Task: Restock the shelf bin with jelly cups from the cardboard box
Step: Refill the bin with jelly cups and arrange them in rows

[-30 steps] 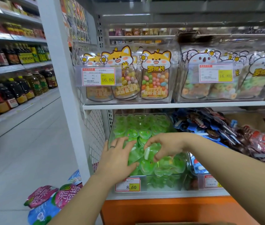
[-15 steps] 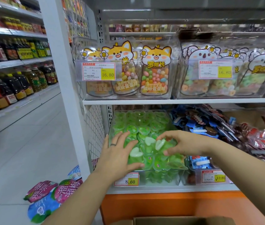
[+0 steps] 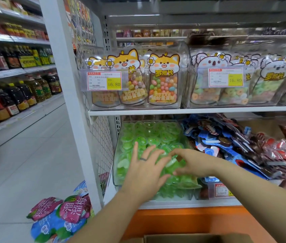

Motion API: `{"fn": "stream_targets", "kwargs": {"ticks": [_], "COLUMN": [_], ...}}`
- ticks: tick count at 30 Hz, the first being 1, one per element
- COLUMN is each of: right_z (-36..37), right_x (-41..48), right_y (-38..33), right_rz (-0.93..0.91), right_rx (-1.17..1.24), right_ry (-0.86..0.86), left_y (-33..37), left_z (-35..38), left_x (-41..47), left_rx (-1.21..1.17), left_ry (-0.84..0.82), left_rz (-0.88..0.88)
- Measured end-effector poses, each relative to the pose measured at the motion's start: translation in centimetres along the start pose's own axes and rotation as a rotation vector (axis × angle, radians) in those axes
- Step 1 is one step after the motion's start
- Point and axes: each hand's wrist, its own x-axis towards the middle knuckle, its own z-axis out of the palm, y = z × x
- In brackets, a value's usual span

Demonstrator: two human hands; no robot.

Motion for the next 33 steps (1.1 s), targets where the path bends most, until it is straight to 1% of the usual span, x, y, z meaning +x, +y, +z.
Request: {"fn": "stream_targets", "kwargs": {"ticks": [4,8,10,12,14,16,18,21,23,24,26,28,31,33], "right_z": [-0.2,-1.3,-1.7,-1.9,-1.8,-1.2,-0.4,0.3,0.0,-0.2,-0.4,-0.1,0.8,0.8], "right_x": [-0.3,-1.5,-2.2,-2.9,-3.5,-4.0,-4.4,-4.4,-4.6,-4.8,-5.5,-5.9,-5.6,-5.4], "right_y": [0.3,1.4,2.1,2.5,2.7,2.8,2.7,2.4,2.0,1.8,1.5,1.0,0.6,0.7], "right_rz": [0.003,0.044,0.050,0.049,0.062,0.077,0.068,0.082,0.103,0.098,0.068,0.004,-0.059,-0.096], "right_rx": [0.060,0.065,0.116,0.237,0.386,0.542,0.673,0.698,0.801,0.840,0.795,0.709,0.514,0.311], "right_ry": [0.025,0.116,0.187,0.270,0.331,0.340,0.315,0.332,0.362,0.411,0.542,0.601,0.601,0.631], "left_y": [2.1,2.4,2.2,2.2,2.7,3.7,4.8,5.7,5.6,5.4,4.9,4.3,3.9,3.7], "left_z": [0.1,0.3,0.1,-0.5,-1.6,-2.9,-3.5,-3.8,-3.9,-4.0,-4.1,-4.3,-4.5,-4.4], "left_x": [0.9,1.1,1.4,1.7,2.0,2.2,2.0,1.8,1.8,1.8,1.9,2.1,2.5,2.7], "left_rx": [-0.013,-0.037,-0.065,-0.128,-0.288,-0.499,-0.636,-0.819,-0.932,-0.984,-1.070,-1.135,-1.193,-1.178], "left_ry": [-0.083,-0.124,-0.114,-0.071,-0.061,-0.109,-0.181,-0.187,-0.198,-0.196,-0.165,-0.146,-0.191,-0.206], "left_rz": [0.019,0.011,-0.001,-0.004,-0.021,-0.080,-0.130,-0.236,-0.354,-0.421,-0.557,-0.660,-0.703,-0.687]}}
